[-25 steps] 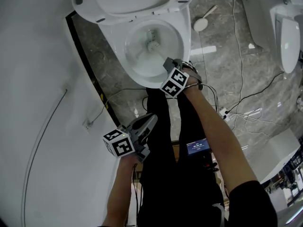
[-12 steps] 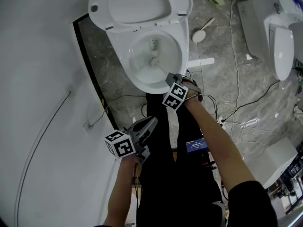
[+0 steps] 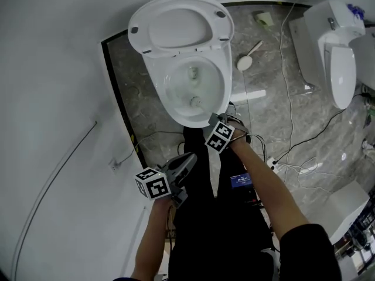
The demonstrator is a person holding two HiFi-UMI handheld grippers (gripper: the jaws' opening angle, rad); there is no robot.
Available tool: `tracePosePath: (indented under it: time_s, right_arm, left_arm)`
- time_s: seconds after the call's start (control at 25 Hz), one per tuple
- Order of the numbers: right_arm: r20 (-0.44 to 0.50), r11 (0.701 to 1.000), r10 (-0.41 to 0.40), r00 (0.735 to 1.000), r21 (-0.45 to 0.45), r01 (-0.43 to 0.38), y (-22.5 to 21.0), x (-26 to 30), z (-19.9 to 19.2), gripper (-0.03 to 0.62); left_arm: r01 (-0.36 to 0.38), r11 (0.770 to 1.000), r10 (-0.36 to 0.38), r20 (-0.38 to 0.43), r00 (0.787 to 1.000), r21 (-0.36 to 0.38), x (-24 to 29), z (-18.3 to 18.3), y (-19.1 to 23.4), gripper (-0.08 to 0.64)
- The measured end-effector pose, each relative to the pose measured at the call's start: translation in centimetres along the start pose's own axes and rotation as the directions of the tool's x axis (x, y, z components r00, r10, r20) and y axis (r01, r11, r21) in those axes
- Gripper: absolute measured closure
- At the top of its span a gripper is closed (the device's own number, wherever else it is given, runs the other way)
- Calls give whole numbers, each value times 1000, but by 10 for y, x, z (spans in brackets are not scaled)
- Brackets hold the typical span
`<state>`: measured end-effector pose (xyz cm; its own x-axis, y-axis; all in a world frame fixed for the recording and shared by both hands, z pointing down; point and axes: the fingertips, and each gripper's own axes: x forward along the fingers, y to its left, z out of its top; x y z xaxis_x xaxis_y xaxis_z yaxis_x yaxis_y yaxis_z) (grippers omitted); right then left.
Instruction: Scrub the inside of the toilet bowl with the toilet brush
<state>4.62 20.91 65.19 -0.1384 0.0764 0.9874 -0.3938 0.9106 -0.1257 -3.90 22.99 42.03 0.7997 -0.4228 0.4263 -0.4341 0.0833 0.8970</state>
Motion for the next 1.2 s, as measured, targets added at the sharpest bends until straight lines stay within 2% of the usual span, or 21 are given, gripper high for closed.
tracePosePath:
  time_s: [0.12,0.28,0.44,0.52,0.72,0.92,1.2]
  right_arm:
    - [-9,999,20,1000,40,-19,4,-9,-6,430]
    - [-8,988,57,998,142,-55,2,-22,-10,430]
    - [11,955,86,996,283,-85,-9,-37,-8,431]
    - [20,941,89,996,325,-91,-16,-45,-8,431]
    - [90,926,96,991,356,-122,-22,-72,3,431]
    - [184,933,79,980,332,-137,-25,-117,12,431]
    - [359,946,27,933,291,-140,-37,-198,21,431]
  left_arm:
    - [4,1000,-4,0,1000,11,-4,2,-10,549]
    - [8,1000,-8,5,1000,23,-7,10,-26,549]
    - [13,999,-13,13,1000,48,-13,20,-44,549]
    - [13,998,-14,21,1000,62,-16,26,-50,549]
    - [7,996,-12,58,998,86,-31,41,-60,549]
    - [8,994,-19,98,995,111,-41,47,-76,549]
    - [19,989,-39,137,990,144,-45,51,-104,549]
